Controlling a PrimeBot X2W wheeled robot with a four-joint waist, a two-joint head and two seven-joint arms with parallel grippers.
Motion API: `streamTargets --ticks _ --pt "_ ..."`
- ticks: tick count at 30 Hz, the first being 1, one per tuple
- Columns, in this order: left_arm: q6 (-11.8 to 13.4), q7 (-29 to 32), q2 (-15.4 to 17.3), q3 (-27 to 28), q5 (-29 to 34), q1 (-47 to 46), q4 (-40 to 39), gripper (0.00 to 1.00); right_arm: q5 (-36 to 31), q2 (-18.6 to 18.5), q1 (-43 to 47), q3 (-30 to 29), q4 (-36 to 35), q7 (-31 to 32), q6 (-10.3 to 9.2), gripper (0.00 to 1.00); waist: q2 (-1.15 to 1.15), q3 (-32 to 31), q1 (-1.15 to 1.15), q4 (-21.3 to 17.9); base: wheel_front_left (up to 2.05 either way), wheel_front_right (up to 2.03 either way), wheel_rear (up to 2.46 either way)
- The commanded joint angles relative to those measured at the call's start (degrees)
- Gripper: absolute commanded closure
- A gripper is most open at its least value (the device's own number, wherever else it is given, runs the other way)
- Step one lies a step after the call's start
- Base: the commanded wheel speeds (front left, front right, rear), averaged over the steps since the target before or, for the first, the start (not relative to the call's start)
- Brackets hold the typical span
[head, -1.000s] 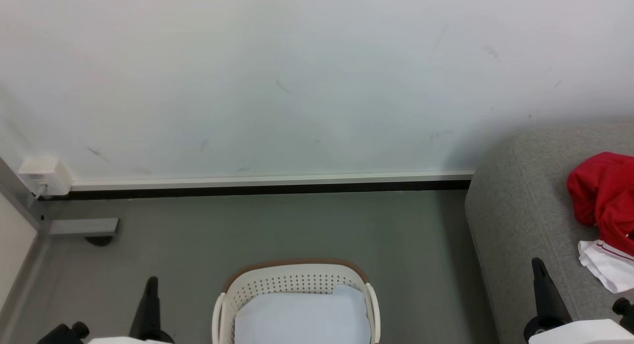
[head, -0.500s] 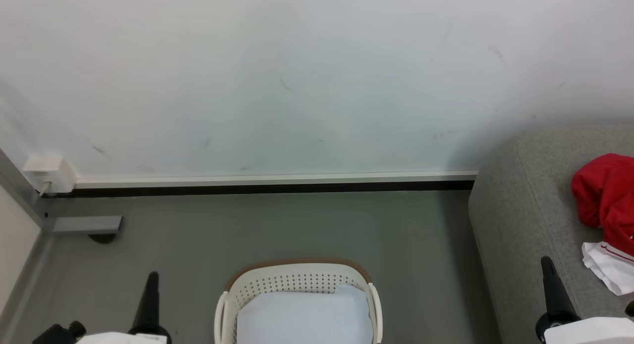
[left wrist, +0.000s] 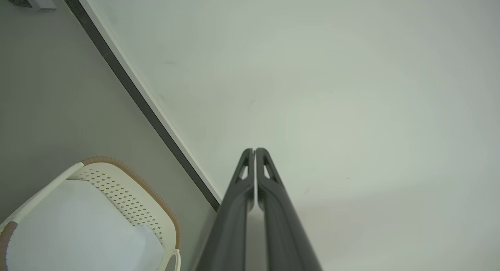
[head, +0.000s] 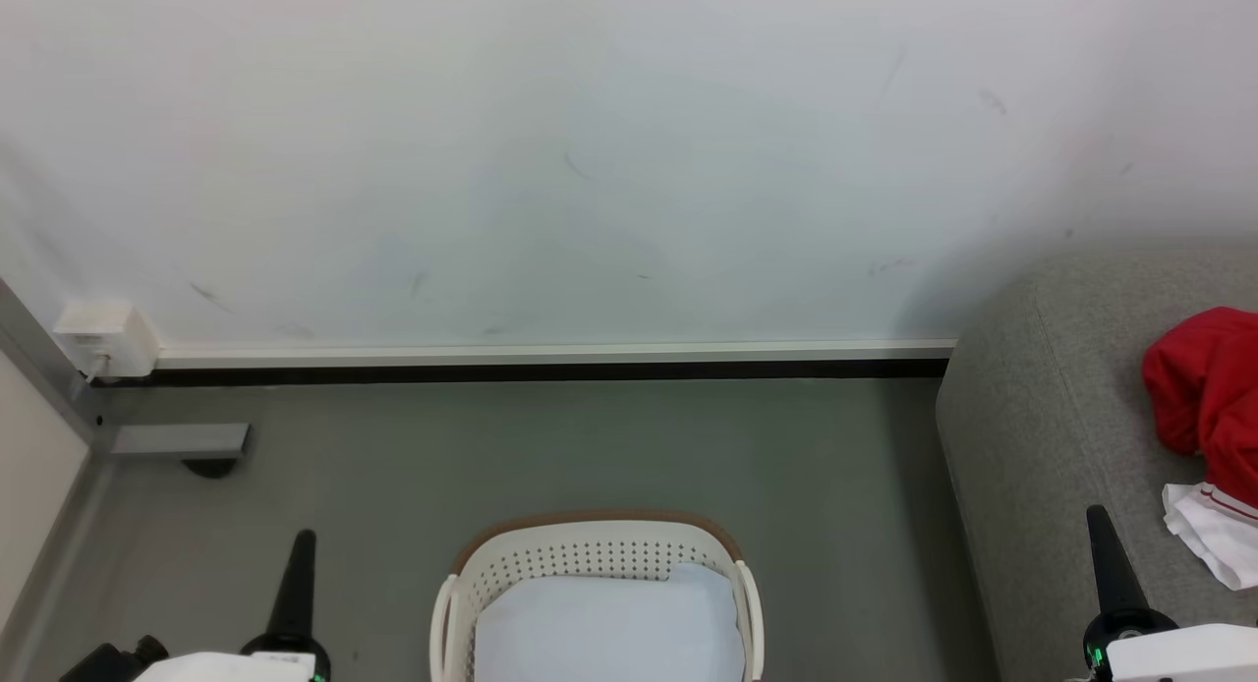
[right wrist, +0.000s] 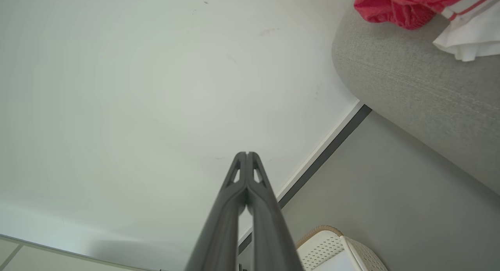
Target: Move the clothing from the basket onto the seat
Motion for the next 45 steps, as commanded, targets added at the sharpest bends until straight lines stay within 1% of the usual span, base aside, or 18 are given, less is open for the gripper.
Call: streamTargets --ticks 1,20,45 --pt "-0.27 0.54 0.44 0.3 -1.54 -1.16 -0.53 1.0 1.23 0.1 -1.09 -0.47 -0.53 0.36 -0.06 1.0 0.0 0.0 0.0 0.04 0.0 0.0 0.0" --pt "-0.51 3.08 0.51 0.46 -11.45 -1.79 -0.53 1.0 9.59 0.52 -1.09 -2.76 -0.83 2.94 -0.08 1.0 0.0 0.11 0.0 0.76 0.0 0.0 0.0" --pt "-0.82 5.84 0.56 0.62 -21.75 -2.5 -0.52 1.0 18.23 1.23 -1.17 -5.19 -1.08 5.83 -0.11 1.0 0.0 0.25 0.0 1.66 0.0 0.0 0.0"
